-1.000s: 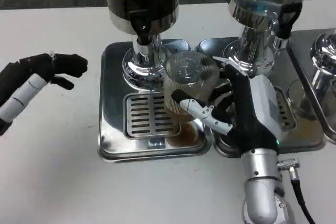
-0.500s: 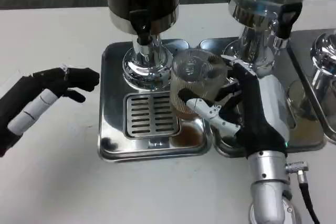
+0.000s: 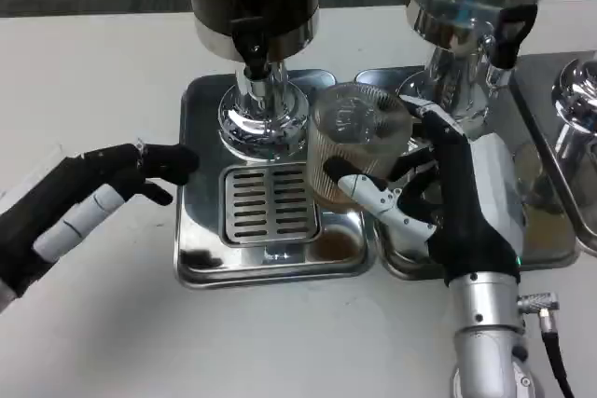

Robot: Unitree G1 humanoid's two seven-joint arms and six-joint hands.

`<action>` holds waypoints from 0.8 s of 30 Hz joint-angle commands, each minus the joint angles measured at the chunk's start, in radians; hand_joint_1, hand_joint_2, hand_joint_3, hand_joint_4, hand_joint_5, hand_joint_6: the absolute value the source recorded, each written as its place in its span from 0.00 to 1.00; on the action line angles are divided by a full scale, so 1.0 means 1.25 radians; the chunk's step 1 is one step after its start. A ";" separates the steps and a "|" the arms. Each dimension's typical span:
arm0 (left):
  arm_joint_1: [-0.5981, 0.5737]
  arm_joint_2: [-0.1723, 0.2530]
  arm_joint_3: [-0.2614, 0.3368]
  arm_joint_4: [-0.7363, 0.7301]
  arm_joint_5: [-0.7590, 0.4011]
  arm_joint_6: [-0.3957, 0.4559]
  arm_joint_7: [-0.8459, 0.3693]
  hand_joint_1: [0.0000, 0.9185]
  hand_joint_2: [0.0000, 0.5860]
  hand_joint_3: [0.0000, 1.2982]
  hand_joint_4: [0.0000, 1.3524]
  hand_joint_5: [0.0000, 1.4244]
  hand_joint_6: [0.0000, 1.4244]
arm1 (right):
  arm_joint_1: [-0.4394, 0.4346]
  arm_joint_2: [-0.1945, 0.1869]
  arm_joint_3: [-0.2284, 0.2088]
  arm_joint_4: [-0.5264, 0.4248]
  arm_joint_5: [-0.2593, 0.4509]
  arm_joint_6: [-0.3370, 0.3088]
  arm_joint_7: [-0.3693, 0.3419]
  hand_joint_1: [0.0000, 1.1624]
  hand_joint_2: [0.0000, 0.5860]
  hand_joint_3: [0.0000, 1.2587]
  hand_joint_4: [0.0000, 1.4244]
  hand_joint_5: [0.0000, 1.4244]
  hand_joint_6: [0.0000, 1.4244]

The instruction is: Grasp the cup under the faucet to collect the drink, then remove the cup.

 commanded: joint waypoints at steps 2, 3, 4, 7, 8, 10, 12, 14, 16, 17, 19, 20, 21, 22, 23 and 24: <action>0.024 -0.006 -0.013 -0.018 0.003 -0.021 -0.008 0.00 0.21 0.30 0.23 0.23 0.32 | 0.010 0.002 -0.008 -0.045 0.005 -0.005 0.003 0.53 0.43 0.45 0.48 0.53 0.65; 0.027 -0.007 -0.016 -0.021 0.004 -0.023 -0.009 0.00 0.21 0.29 0.22 0.23 0.32 | 0.011 0.002 -0.008 -0.048 0.005 -0.005 0.004 0.53 0.43 0.45 0.48 0.53 0.65; 0.030 -0.007 -0.019 -0.023 0.005 -0.025 -0.009 0.00 0.21 0.29 0.22 0.23 0.32 | 0.013 0.002 -0.008 -0.051 0.004 -0.005 0.006 0.53 0.43 0.45 0.48 0.53 0.65; 0.037 -0.009 -0.024 -0.028 0.008 -0.032 -0.006 0.00 0.21 0.28 0.21 0.22 0.32 | 0.016 0.002 -0.010 -0.060 0.003 -0.004 0.009 0.53 0.43 0.45 0.49 0.54 0.66; 0.038 -0.009 -0.027 -0.028 0.009 -0.034 -0.004 0.00 0.21 0.28 0.21 0.22 0.32 | 0.017 0.002 -0.010 -0.063 0.003 -0.003 0.010 0.53 0.43 0.45 0.50 0.54 0.66; 0.040 -0.007 -0.031 -0.028 0.010 -0.037 -0.002 0.00 0.20 0.27 0.21 0.22 0.32 | 0.020 0.002 -0.011 -0.069 0.002 -0.002 0.012 0.53 0.43 0.45 0.50 0.54 0.66; 0.042 -0.006 -0.036 -0.029 0.014 -0.040 -0.001 0.00 0.20 0.27 0.20 0.21 0.31 | 0.022 0.002 -0.012 -0.073 0.003 0.000 0.014 0.53 0.43 0.45 0.50 0.54 0.66; 0.044 -0.006 -0.040 -0.030 0.015 -0.043 0.000 0.00 0.20 0.27 0.20 0.21 0.31 | 0.022 0.001 -0.013 -0.076 0.003 0.001 0.015 0.53 0.43 0.45 0.50 0.54 0.66; 0.047 -0.006 -0.044 -0.032 0.019 -0.048 0.001 0.00 0.20 0.26 0.19 0.20 0.31 | 0.023 0.001 -0.015 -0.078 0.003 0.002 0.016 0.53 0.43 0.45 0.50 0.54 0.66; 0.049 -0.006 -0.046 -0.033 0.022 -0.053 0.002 0.00 0.19 0.26 0.19 0.20 0.31 | 0.023 0.001 -0.016 -0.079 0.004 0.002 0.016 0.53 0.43 0.45 0.50 0.54 0.66; 0.051 -0.005 -0.050 -0.034 0.029 -0.063 0.006 0.00 0.19 0.25 0.18 0.20 0.31 | 0.024 0.001 -0.018 -0.081 0.004 0.002 0.017 0.53 0.43 0.46 0.50 0.54 0.66; 0.053 -0.003 -0.053 -0.035 0.035 -0.073 0.009 0.00 0.19 0.25 0.18 0.20 0.31 | 0.023 0.001 -0.019 -0.081 0.004 0.002 0.018 0.53 0.43 0.46 0.50 0.54 0.66; 0.054 -0.002 -0.056 -0.036 0.041 -0.080 0.013 0.00 0.18 0.25 0.18 0.19 0.30 | 0.023 0.000 -0.021 -0.081 0.006 0.002 0.019 0.53 0.43 0.46 0.50 0.54 0.66; 0.056 -0.001 -0.058 -0.038 0.045 -0.084 0.016 0.00 0.18 0.25 0.18 0.19 0.29 | 0.022 0.000 -0.022 -0.081 0.006 0.002 0.019 0.53 0.43 0.46 0.50 0.54 0.66; 0.057 -0.001 -0.060 -0.038 0.049 -0.088 0.020 0.00 0.18 0.25 0.18 0.19 0.29 | 0.022 0.000 -0.023 -0.081 0.007 0.001 0.020 0.53 0.43 0.46 0.50 0.54 0.66; 0.057 0.000 -0.062 -0.038 0.051 -0.090 0.024 0.00 0.18 0.25 0.18 0.19 0.29 | 0.021 0.000 -0.024 -0.080 0.007 0.001 0.021 0.53 0.43 0.46 0.50 0.54 0.66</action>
